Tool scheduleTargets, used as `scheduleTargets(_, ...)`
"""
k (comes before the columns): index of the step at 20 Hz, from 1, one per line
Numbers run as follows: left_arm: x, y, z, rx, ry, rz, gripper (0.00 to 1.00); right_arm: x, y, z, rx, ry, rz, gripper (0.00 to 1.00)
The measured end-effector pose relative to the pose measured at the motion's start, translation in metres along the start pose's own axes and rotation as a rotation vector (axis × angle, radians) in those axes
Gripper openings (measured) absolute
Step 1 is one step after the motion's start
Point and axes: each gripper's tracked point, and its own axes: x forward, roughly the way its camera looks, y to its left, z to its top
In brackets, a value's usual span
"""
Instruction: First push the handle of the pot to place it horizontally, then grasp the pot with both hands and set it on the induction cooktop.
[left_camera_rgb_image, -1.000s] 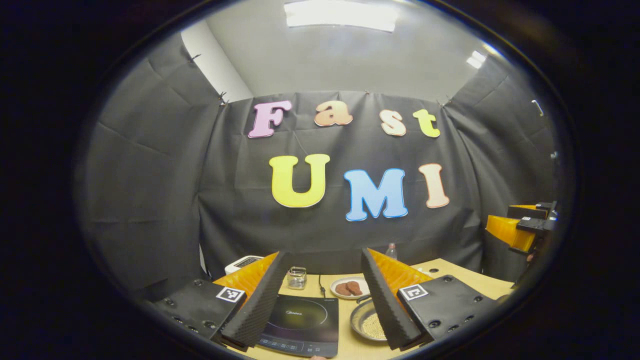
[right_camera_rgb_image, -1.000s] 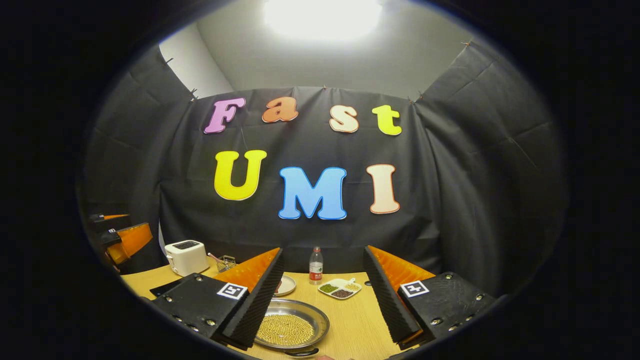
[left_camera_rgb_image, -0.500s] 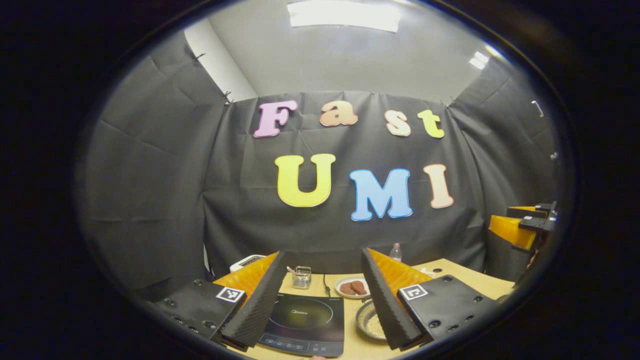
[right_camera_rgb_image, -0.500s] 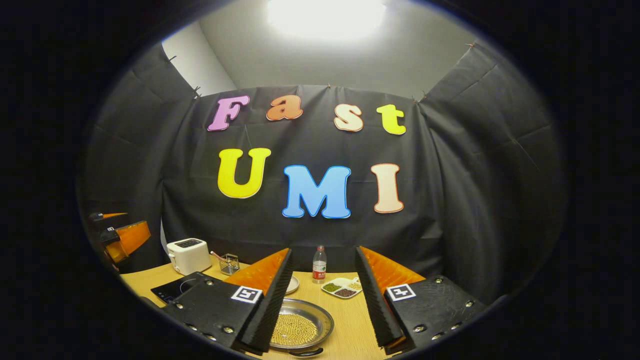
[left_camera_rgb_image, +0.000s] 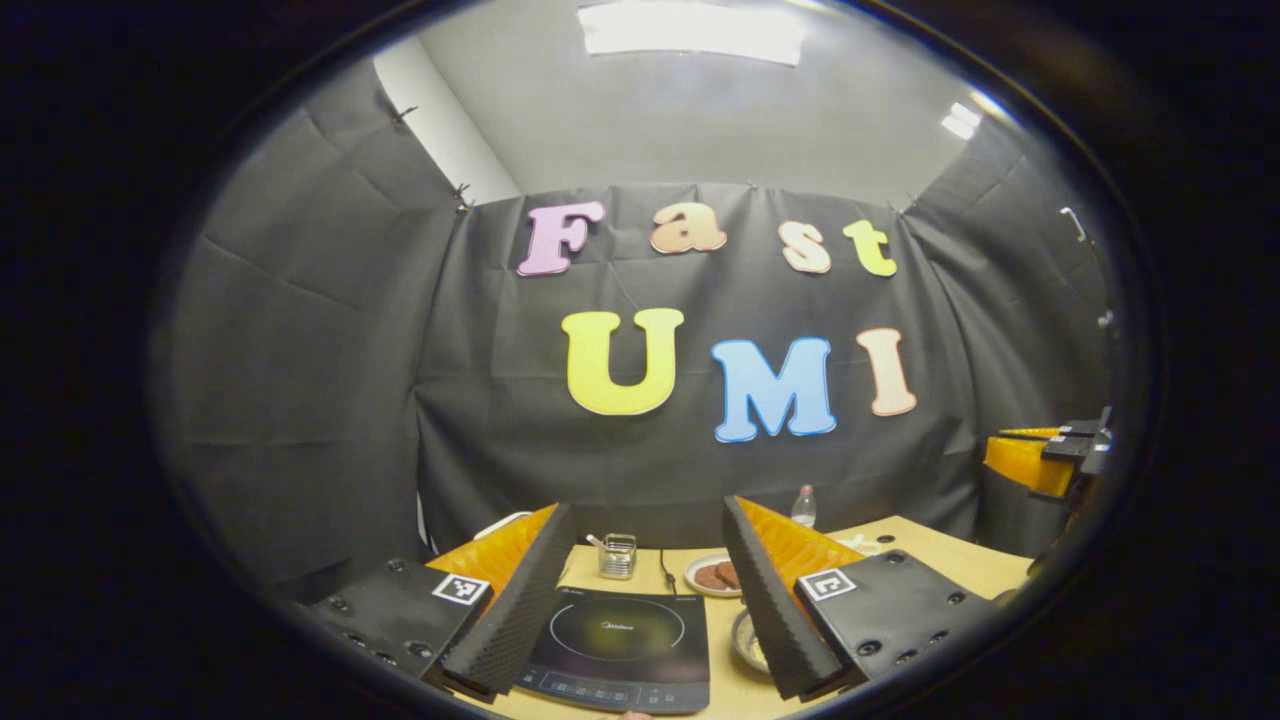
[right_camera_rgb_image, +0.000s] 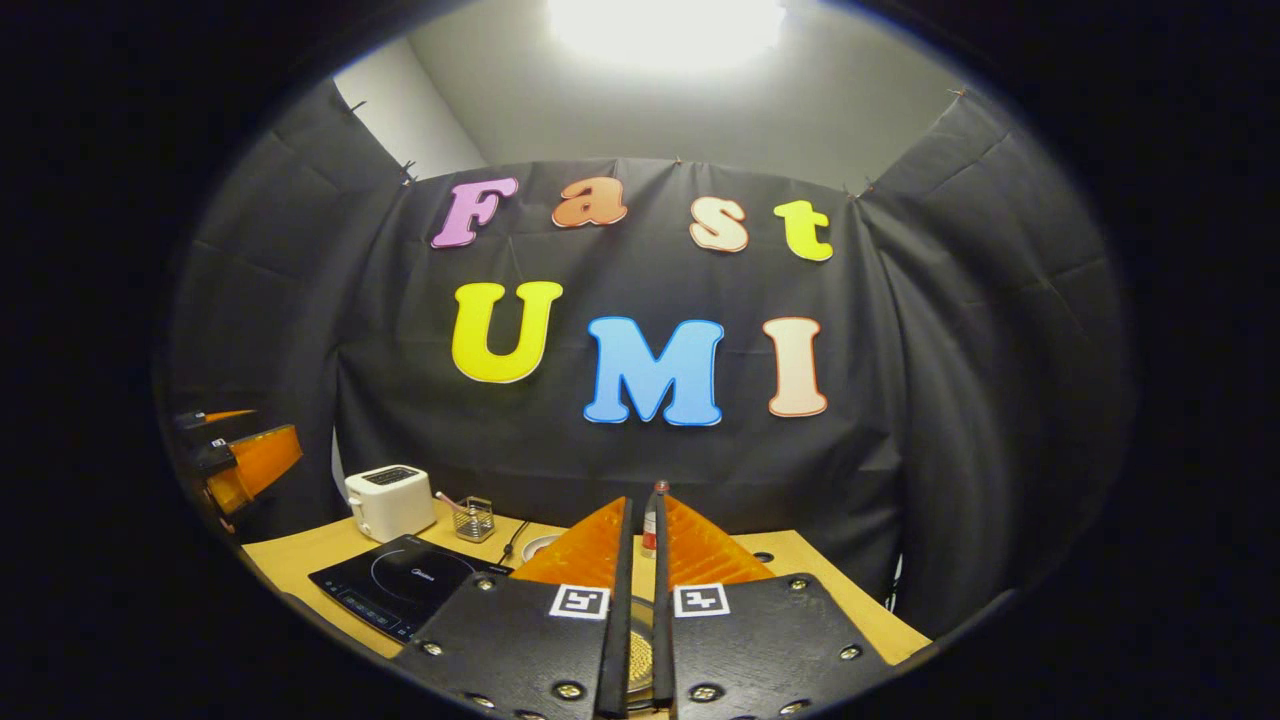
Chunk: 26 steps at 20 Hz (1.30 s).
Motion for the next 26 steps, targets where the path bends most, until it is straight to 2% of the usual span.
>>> scheduleTargets(2, 0.001, 0.009, 0.0, -0.001, -0.002, 0.004, 0.97, 0.002, 0.001, -0.003, 0.0, 0.004, -0.008, 0.12)
scheduleTargets(3, 0.001, 0.013, -0.002, 0.003, -0.001, 0.006, 0.99, 0.0, 0.016, -0.005, 0.018, 0.01, 0.033, 0.01)
scheduleTargets(4, 0.003, 0.019, -0.003, 0.006, -0.001, 0.009, 0.99, 0.003, 0.028, -0.009, 0.036, 0.024, 0.056, 0.02)
scheduleTargets(5, 0.005, 0.024, -0.005, 0.005, 0.0, 0.007, 0.94, 0.005, 0.034, -0.014, 0.052, 0.041, 0.074, 0.02)
scheduleTargets(9, 0.012, 0.045, -0.013, 0.006, 0.007, -0.004, 0.97, 0.007, 0.062, -0.049, 0.079, 0.154, 0.13, 0.02)
scheduleTargets(10, 0.012, 0.05, -0.013, 0.002, 0.006, -0.011, 0.99, 0.007, 0.068, -0.056, 0.074, 0.181, 0.143, 0.02)
scheduleTargets(15, 0.017, 0.076, -0.023, -0.012, 0.017, 0.007, 0.97, -0.001, 0.088, -0.088, 0.052, 0.276, 0.193, 0.02)
scheduleTargets(17, 0.019, 0.08, -0.026, -0.016, 0.02, 0.018, 0.99, -0.004, 0.092, -0.104, 0.023, 0.315, 0.226, 0.02)
scheduleTargets(19, 0.024, 0.083, -0.029, -0.015, 0.028, 0.034, 0.97, -0.008, 0.102, -0.119, 0.005, 0.354, 0.281, 0.02)
scheduleTargets(21, 0.027, 0.079, -0.03, -0.025, 0.035, 0.04, 0.99, -0.012, 0.111, -0.134, -0.017, 0.395, 0.347, 0.02)
scheduleTargets(24, 0.034, 0.08, -0.027, -0.018, 0.033, 0.071, 0.96, -0.021, 0.123, -0.159, -0.045, 0.469, 0.469, 0.02)
scheduleTargets(26, 0.038, 0.075, -0.027, -0.017, 0.033, 0.082, 0.99, -0.029, 0.13, -0.174, -0.064, 0.511, 0.554, 0.02)
